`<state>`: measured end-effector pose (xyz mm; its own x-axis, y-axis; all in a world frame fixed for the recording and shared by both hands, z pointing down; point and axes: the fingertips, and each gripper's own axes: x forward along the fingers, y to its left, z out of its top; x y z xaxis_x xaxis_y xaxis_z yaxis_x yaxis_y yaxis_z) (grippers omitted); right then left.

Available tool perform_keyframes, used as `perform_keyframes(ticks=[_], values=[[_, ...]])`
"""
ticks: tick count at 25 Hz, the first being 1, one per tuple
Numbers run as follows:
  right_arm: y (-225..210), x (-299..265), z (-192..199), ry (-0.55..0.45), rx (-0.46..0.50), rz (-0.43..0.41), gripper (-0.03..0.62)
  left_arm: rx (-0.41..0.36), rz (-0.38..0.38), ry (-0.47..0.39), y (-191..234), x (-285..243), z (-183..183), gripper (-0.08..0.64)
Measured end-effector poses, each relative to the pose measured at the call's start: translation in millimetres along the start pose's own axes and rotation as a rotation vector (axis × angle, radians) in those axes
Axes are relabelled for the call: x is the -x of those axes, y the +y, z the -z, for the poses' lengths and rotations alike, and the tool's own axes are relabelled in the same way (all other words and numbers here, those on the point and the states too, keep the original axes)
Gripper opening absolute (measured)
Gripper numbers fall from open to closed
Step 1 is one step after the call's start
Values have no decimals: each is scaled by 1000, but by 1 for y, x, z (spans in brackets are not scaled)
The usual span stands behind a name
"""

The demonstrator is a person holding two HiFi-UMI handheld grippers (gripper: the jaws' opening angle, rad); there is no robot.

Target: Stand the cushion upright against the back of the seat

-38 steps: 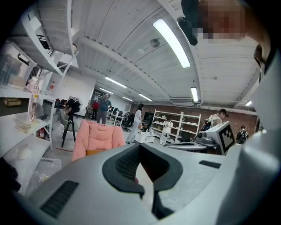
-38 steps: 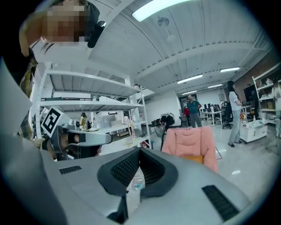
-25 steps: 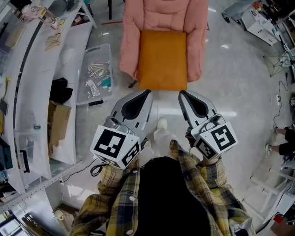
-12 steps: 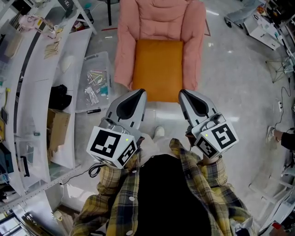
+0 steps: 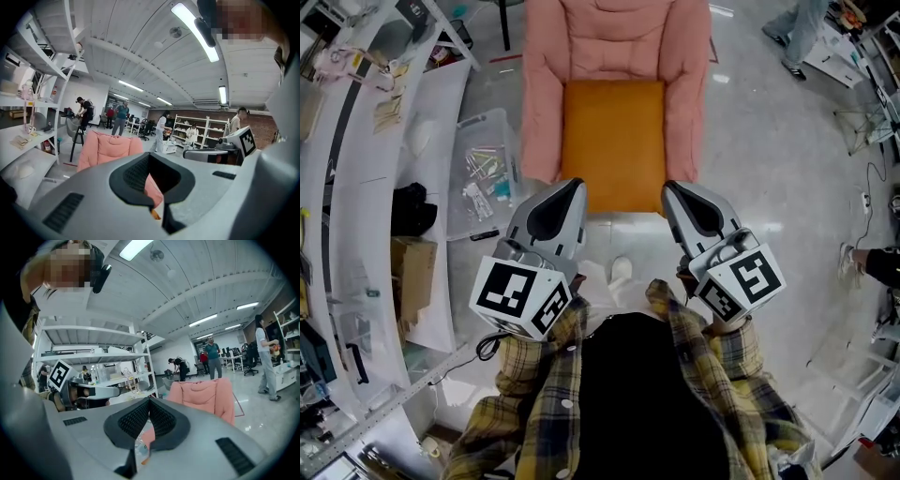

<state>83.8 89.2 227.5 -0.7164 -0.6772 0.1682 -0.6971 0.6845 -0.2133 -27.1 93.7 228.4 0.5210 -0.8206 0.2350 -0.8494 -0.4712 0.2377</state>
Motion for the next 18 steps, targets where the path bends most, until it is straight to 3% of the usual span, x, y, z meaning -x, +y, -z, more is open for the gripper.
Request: perform_keyframes(ticks=[18], values=[[-32,-166,-10,34,-57,194,18,-4,158,120,162,-79,-23,3]])
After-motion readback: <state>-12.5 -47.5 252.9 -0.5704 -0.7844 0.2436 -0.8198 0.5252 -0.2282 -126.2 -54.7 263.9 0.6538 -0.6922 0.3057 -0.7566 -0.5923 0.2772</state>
